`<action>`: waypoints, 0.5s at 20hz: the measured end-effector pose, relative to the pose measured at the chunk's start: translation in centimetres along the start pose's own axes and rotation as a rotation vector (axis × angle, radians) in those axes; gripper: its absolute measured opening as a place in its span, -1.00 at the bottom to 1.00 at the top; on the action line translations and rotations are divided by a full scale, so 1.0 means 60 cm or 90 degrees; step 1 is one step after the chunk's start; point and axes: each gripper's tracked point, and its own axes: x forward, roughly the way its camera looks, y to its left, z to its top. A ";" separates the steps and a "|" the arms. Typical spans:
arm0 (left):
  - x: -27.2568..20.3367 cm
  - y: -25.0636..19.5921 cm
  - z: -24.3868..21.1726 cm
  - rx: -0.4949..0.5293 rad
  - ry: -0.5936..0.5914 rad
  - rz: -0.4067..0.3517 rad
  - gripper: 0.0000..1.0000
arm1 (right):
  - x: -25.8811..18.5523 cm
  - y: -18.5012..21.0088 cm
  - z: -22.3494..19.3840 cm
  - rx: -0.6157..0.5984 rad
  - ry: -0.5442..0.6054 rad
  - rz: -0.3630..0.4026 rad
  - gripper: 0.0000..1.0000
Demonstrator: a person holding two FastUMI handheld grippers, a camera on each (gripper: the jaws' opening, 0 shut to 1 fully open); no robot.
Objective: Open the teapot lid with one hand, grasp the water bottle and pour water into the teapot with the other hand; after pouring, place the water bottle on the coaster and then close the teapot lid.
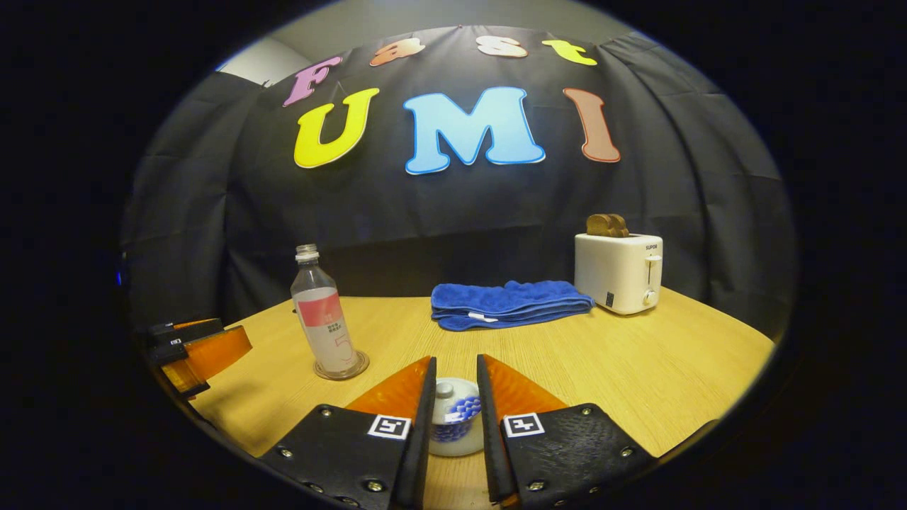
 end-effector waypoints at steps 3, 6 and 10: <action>-0.002 -0.009 0.009 -0.002 -0.006 -0.003 1.00 | -0.007 0.003 0.006 -0.002 -0.004 -0.001 -0.33; -0.008 -0.019 0.022 -0.005 -0.014 -0.006 1.00 | -0.015 0.005 0.018 -0.007 -0.014 -0.004 -0.34; -0.032 -0.032 0.039 -0.006 -0.026 -0.008 1.00 | -0.044 0.007 0.039 -0.017 -0.032 -0.020 -0.34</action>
